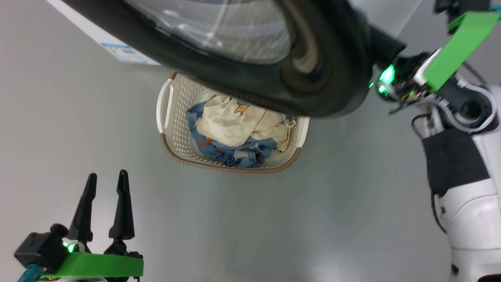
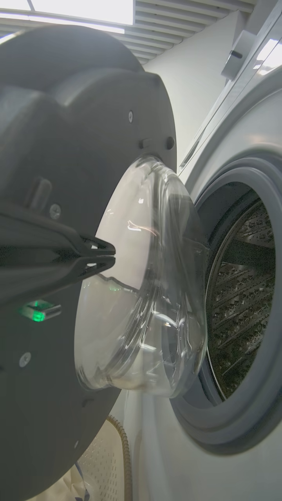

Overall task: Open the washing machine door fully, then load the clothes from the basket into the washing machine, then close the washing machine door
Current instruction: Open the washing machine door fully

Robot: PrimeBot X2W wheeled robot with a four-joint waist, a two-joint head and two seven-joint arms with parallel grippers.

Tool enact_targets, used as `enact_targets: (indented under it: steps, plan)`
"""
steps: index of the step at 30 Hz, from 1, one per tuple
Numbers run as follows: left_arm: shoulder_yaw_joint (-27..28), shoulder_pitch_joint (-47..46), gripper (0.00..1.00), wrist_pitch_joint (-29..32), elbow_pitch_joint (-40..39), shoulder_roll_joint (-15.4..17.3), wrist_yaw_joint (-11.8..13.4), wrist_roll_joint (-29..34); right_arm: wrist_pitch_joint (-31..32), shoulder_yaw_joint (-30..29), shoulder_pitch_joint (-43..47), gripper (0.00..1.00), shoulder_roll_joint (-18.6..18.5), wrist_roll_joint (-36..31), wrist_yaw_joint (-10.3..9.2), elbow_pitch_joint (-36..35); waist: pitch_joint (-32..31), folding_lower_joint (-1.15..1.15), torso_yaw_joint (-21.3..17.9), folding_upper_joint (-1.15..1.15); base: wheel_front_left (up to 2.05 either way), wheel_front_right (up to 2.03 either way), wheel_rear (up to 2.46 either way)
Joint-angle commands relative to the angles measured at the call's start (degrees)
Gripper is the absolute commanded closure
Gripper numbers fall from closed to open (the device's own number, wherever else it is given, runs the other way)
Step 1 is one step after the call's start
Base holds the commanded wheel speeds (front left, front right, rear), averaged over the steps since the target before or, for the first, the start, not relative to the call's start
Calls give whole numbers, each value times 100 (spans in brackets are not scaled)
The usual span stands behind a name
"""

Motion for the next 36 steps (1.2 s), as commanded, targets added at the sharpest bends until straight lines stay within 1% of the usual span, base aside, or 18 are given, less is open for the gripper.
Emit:
enact_targets:
  steps: [1, 10, 19, 28, 36]
  plan:
    - [195, -55, 0, -36, -72, 97, -8, -31, 92, 217, 174, 100, 213, 4, 9, -230, -176, 0, -104, 0, 0, 0, 0]
    - [121, -6, 0, -36, 89, 97, -9, -83, 337, 807, 775, 100, 425, 49, 9, -514, -642, 0, -212, 0, 0, 0, 0]
    - [61, 86, 0, -36, 208, 97, -9, -155, 426, 1389, 1217, 100, 554, 116, 9, -666, -1042, 0, -160, 0, 0, 0, 0]
    - [45, 201, 0, -36, 328, 97, -9, -213, 265, 1964, 1556, 100, 606, 298, 9, -680, -1415, 0, -24, 0, 0, 0, 0]
    - [6, 285, 0, -36, 375, 97, -9, -257, -208, 2631, 1649, 100, 609, 543, 9, -654, -1608, 0, 84, 0, 0, 0, 0]
